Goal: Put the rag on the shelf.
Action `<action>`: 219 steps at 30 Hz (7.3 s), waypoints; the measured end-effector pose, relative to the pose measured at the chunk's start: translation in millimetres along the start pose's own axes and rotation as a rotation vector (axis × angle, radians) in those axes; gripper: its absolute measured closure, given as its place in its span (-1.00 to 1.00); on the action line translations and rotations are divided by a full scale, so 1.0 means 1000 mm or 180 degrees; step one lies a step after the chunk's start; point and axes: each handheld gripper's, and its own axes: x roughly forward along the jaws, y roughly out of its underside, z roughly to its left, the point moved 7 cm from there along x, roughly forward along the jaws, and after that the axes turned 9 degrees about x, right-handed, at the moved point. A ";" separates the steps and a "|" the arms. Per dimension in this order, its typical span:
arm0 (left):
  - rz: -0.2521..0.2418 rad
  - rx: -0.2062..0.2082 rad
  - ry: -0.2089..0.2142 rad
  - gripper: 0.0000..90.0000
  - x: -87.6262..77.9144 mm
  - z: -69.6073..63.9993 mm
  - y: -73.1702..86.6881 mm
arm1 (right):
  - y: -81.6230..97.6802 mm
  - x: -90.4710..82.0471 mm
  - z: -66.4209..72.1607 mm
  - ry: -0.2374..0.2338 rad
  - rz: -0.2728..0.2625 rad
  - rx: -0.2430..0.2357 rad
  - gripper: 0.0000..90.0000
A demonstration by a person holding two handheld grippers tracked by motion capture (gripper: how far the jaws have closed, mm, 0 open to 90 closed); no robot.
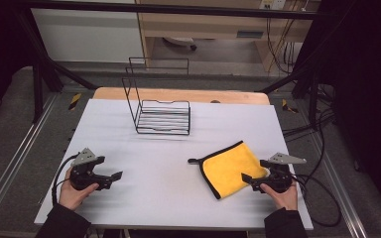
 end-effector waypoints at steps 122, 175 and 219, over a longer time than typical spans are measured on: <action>0.0160 0.0070 -0.0039 -0.80 0.000 -0.005 0.004 | 0.013 0.089 0.107 0.0614 0.0640 -0.0634 0.78; 0.0487 0.0357 0.0579 -0.46 0.083 -0.130 -0.078 | -0.009 0.043 0.033 0.0389 0.0158 -0.0014 -0.15; 0.0607 0.0174 0.0646 0.41 0.102 -0.167 -0.069 | -0.035 0.082 0.018 0.0247 0.0132 0.0013 0.56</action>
